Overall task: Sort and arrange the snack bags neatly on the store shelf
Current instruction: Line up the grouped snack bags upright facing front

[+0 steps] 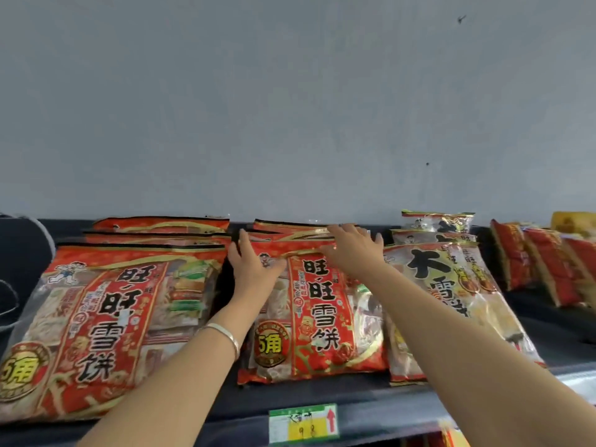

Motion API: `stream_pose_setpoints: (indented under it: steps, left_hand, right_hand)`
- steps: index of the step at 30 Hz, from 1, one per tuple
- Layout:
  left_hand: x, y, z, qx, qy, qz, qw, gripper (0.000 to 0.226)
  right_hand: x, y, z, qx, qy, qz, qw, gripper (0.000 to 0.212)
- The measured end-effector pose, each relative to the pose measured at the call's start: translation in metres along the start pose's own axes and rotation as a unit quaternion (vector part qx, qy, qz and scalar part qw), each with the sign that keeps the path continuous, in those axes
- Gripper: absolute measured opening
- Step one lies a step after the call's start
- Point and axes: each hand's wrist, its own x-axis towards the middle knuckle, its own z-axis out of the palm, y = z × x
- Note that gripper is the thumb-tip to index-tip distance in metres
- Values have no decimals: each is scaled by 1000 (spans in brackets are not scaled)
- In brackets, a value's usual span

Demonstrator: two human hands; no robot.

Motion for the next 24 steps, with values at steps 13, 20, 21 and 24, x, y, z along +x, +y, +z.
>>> stream_pose_setpoints:
  steps: [13,20,21,24]
  left_hand:
    - [4,-20,6,-142,-11,-173,975,65]
    - [14,-29,11,-164,-16,-186,969,56]
    - [16,-32,12,-164,-12,-187,968,57]
    - [18,-37,12,-165,-8,-186,969,58]
  right_hand:
    - [24,50,34,131,-58,31,989,64]
    - [35,54,44,113,-71,7,991,70]
    - [37,55,45,108,-69,2,992,69]
    - [40,55,46,100,-69,1,993,68]
